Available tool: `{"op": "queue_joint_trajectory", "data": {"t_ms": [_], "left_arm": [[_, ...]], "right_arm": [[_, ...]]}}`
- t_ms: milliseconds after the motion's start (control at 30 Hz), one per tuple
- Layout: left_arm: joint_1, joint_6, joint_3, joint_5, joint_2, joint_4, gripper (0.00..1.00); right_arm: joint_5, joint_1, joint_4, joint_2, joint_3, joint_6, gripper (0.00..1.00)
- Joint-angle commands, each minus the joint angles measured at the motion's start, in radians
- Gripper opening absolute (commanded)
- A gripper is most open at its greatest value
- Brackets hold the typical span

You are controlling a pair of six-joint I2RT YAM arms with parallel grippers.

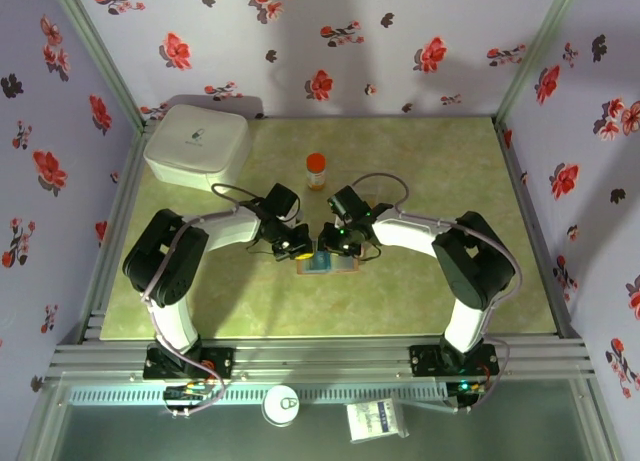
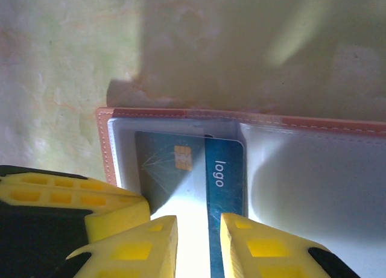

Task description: Take the credit cards out of the card holder

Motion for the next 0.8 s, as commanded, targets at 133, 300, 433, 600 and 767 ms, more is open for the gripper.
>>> {"op": "queue_joint_trajectory", "data": {"t_ms": [133,300,433,600,767], "left_arm": [[0.01,0.036,0.006,-0.028,-0.017,-0.055,0.0],[0.01,0.029,0.004,-0.023,-0.027,-0.048,0.0],[0.01,0.028,0.006,-0.028,-0.044,-0.053,0.0],[0.01,0.043,0.006,-0.056,-0.05,-0.076,0.01],[0.01,0.049,0.001,-0.064,-0.029,-0.076,0.0]], "right_arm": [[0.04,0.002,-0.041,0.007,-0.019,-0.013,0.25],[0.062,0.001,-0.04,-0.009,-0.013,-0.023,0.25],[0.06,0.0,-0.042,-0.021,0.004,-0.024,0.25],[-0.004,0.0,0.0,-0.03,-0.01,-0.008,0.25],[-0.058,0.001,0.064,-0.022,-0.027,0.024,0.24]]}}
